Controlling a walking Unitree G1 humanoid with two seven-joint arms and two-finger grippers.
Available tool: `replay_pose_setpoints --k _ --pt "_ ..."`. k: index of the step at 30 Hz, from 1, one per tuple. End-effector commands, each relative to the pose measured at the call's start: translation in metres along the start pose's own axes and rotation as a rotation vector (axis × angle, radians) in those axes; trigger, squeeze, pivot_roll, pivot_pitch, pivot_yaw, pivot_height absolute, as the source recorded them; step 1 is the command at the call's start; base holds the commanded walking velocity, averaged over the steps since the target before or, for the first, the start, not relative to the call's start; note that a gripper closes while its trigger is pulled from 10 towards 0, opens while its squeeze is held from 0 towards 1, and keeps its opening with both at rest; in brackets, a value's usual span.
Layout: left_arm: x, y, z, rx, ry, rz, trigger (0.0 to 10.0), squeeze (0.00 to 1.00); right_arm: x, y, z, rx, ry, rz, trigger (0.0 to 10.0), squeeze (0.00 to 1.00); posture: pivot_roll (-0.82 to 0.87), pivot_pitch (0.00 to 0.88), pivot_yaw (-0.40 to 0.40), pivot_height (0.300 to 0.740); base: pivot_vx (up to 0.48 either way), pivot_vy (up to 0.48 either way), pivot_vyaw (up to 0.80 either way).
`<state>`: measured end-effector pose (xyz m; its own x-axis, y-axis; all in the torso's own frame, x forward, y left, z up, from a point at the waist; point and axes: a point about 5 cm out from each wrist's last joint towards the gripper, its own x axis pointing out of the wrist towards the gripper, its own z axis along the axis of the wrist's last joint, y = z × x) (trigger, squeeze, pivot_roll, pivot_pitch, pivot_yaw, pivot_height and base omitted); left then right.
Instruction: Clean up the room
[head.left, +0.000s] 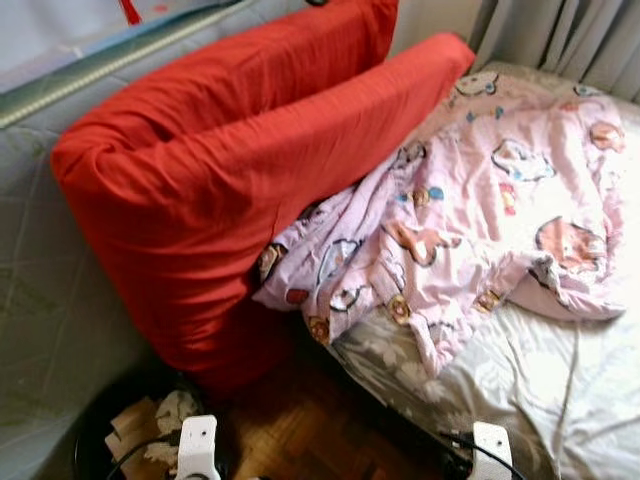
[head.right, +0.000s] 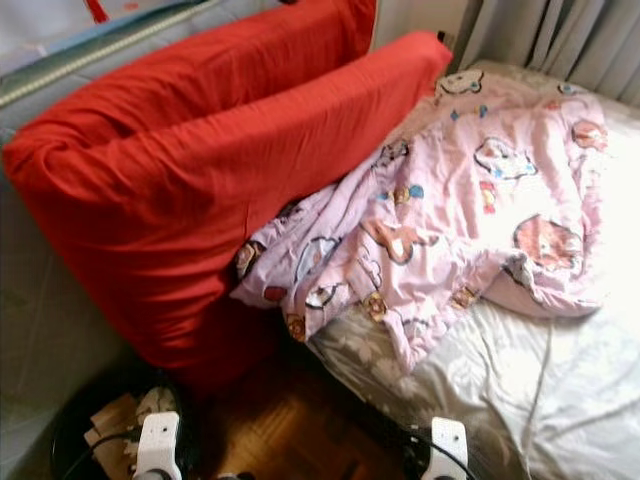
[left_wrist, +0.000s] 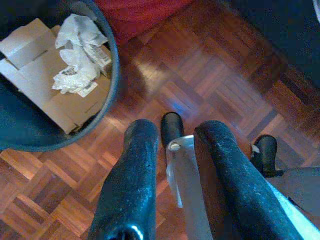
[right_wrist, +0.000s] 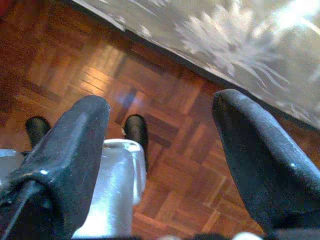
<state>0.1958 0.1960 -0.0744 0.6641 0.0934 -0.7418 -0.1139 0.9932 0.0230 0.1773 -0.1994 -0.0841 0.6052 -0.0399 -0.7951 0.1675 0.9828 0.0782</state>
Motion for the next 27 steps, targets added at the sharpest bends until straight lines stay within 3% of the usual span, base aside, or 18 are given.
replay_pose_setpoints --k 1,27 --pt "-0.0031 0.0039 -0.0121 0.008 0.039 0.006 10.0 0.00 -0.0011 0.0018 -0.0069 -0.003 0.022 0.009 10.0 0.00 0.05 0.142 -0.008 0.740 0.247 0.000 0.00" --pt "-0.0033 0.0054 -0.0124 0.001 0.040 0.011 10.0 0.00 -0.0010 0.0024 -0.0072 -0.004 0.025 0.015 10.0 0.00 0.04 0.137 -0.007 0.740 0.251 0.000 0.00"
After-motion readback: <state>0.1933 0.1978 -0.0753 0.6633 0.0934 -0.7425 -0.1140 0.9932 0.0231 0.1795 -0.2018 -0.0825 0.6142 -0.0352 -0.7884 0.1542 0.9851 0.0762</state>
